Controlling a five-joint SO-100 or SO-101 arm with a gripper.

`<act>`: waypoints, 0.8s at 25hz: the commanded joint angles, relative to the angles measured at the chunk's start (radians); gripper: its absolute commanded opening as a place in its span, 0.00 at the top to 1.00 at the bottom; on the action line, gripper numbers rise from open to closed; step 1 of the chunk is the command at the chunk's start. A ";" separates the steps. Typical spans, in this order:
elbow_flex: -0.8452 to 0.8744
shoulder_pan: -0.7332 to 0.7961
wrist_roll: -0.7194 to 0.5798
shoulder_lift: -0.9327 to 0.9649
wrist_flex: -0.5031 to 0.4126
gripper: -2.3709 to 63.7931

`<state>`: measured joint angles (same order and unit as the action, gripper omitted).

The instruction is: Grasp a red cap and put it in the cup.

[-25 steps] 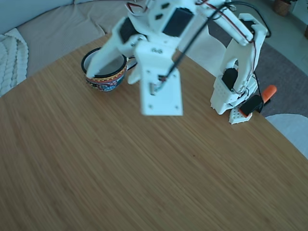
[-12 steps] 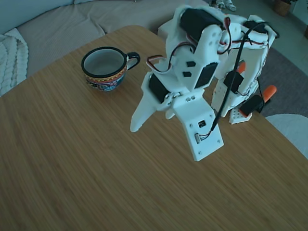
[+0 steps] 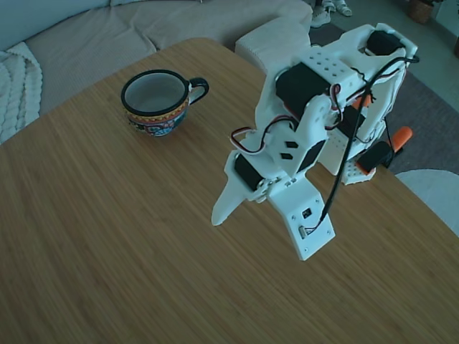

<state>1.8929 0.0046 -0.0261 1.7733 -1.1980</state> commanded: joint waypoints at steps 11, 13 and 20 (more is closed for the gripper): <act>0.313 -0.009 0.006 0.190 0.233 0.36; 0.360 -0.009 0.005 0.216 0.267 0.36; 0.465 -0.009 0.000 0.290 0.316 0.36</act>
<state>2.3577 -0.0015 -0.0261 2.0141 -0.8912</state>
